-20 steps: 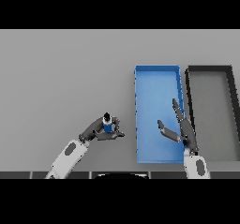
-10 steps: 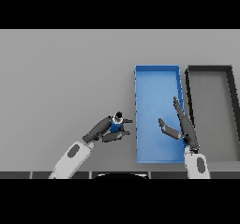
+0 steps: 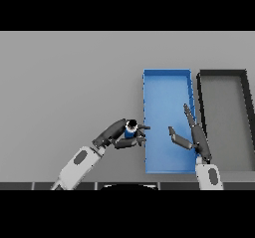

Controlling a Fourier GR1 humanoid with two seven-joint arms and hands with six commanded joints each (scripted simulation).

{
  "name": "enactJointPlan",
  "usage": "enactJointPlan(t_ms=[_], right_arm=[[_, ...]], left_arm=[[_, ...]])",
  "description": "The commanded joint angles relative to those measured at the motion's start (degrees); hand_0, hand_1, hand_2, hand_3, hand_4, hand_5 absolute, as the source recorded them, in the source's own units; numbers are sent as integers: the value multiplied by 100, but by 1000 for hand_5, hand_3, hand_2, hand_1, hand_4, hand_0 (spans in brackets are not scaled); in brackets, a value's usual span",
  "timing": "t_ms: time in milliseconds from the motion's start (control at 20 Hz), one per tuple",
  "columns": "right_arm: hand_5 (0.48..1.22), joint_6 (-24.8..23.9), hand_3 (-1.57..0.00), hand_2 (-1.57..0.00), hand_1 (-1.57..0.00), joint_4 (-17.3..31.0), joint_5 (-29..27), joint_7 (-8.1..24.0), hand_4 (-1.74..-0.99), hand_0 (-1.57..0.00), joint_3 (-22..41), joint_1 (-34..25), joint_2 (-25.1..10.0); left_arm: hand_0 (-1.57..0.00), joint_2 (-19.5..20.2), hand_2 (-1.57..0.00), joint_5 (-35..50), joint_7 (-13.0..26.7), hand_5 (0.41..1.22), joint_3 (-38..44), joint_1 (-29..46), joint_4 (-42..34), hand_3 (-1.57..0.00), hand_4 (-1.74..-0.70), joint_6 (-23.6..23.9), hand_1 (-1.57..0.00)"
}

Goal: Pick up the blue pipe and place it into the blue bin.

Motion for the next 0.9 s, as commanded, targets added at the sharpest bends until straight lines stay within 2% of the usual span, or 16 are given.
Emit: enactJointPlan(t_ms=[0, 50, 250, 400, 450, 500, 600, 650, 750, 850], right_arm=[[688, 14, 1, 1, 1, -8, -32, -29, -1273, 1, -10, -13, 0], [688, 35, 1, 1, 1, -6, -68, -38, -1273, 1, -20, -28, -2], [688, 204, 1, 1, 1, 53, -205, 60, -1259, 1, -31, -102, -51], [687, 266, 1, 1, 1, -52, -267, 189, -1243, 1, -19, -123, -77], [687, 325, 1, 1, 1, -23, -291, 57, -1229, 1, -27, -39, -114], [684, 359, 1, 1, 1, -16, -369, 103, -1213, 1, -83, -153, -158], [647, 853, 1, 1, 1, -154, -1035, -122, -1225, 1, -135, -168, -166], [620, 1128, 1, 1, 1, -298, -1449, -20, -1231, 1, -178, -261, -255], [554, 1512, 1, 1, 1, -564, -2208, 452, -1254, 1, -228, -446, -449], [525, 1888, 1, 1, 1, -859, -2922, 849, -1292, 1, -183, -619, -680]], left_arm=[[-1564, 26, -1565, -3, 51, 1219, -45, 53, -119, -1443, -1727, -2, -1565], [-1565, 104, -1567, 42, 101, 1219, 5, 62, -127, -1441, -1728, -45, -1566], [-1569, 18, -1569, -61, 391, 1219, -67, 6, -201, -1442, -1730, 44, -1569], [-1570, 38, -1570, -103, 322, 1220, -74, 81, -149, -1442, -1730, 28, -1570], [-1570, 40, -1570, -56, 309, 1220, -18, 31, -95, -1441, -1730, -10, -1570], [-1570, 21, -1570, -91, 260, 1220, -25, 20, -53, -1440, -1730, -16, -1570], [-1571, 7, -1571, -66, 262, 1221, 27, -21, -58, -1441, -1730, -18, -1571], [-1571, 1, -1571, -55, 290, 1221, 24, -41, -58, -1441, -1731, -38, -1571], [-1571, -23, -1571, -41, 306, 1221, 34, -45, -73, -1442, -1731, -31, -1571], [-1571, -29, -1571, -107, 266, 1221, -59, 15, -73, -1443, -1731, -79, -1571]])
